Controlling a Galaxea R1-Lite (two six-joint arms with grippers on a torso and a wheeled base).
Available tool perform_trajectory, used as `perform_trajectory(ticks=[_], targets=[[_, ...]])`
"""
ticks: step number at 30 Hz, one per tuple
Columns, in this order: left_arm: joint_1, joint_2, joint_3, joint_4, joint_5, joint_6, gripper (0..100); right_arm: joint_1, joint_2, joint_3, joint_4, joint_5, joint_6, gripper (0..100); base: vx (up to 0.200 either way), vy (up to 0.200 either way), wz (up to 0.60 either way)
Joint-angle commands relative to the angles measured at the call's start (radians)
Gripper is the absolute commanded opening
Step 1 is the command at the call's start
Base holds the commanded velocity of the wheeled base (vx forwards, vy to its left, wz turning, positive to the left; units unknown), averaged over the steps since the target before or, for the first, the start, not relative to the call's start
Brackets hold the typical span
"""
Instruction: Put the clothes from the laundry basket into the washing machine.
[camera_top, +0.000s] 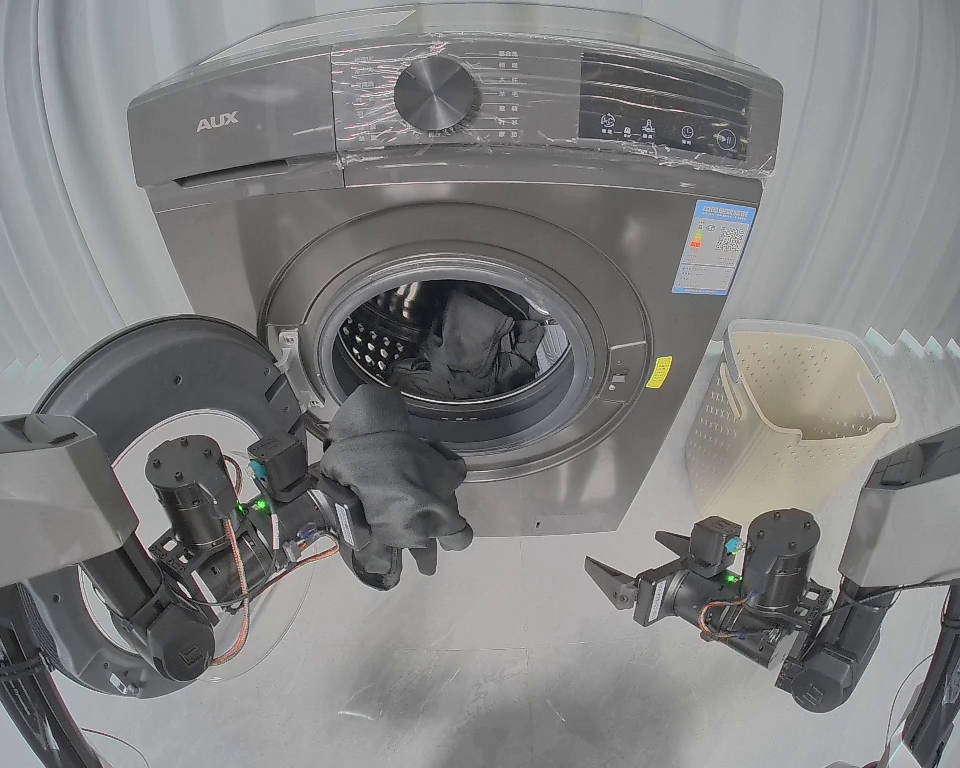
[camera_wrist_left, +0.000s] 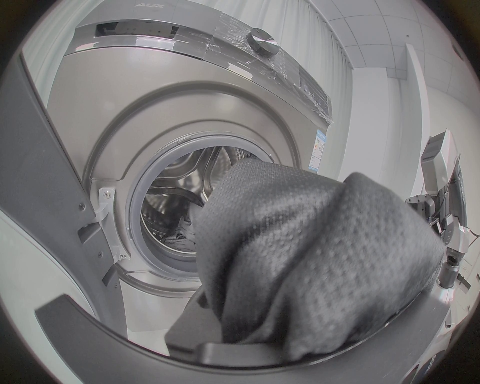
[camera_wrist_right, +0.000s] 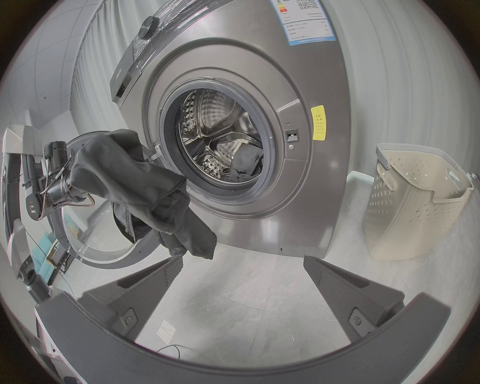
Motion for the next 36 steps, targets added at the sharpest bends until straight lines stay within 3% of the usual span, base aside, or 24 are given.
perform_trajectory(ticks=[1, 9, 13, 21, 27, 36], targets=[[0.005, -0.003, 0.018, -0.001, 0.004, -0.001, 0, -0.026, -0.025, 0.001, 0.001, -0.001, -0.003, 100, 0.0, 0.0, 0.0], [-0.003, 0.007, 0.045, -0.001, 0.007, 0.007, 0, -0.099, -0.016, -0.004, 0.001, -0.008, -0.012, 100, 0.0, 0.0, 0.0], [-0.001, 0.006, 0.038, -0.001, 0.005, 0.0, 0, -0.088, -0.019, -0.008, 0.001, -0.008, -0.012, 100, 0.05, 0.0, 0.0], [-0.004, 0.027, 0.036, -0.001, 0.008, 0.017, 0, -0.076, -0.019, -0.011, 0.001, -0.009, -0.012, 100, 0.2, 0.0, 0.0], [-0.004, 0.03, 0.039, 0.001, 0.008, 0.019, 0, -0.074, -0.023, -0.011, 0.001, -0.009, -0.012, 100, 0.0, 0.0, 0.0], [-0.012, 0.043, 0.045, -0.001, 0.011, 0.027, 0, -0.059, -0.02, -0.005, 0.001, -0.011, -0.012, 100, 0.133, 0.0, 0.0]])
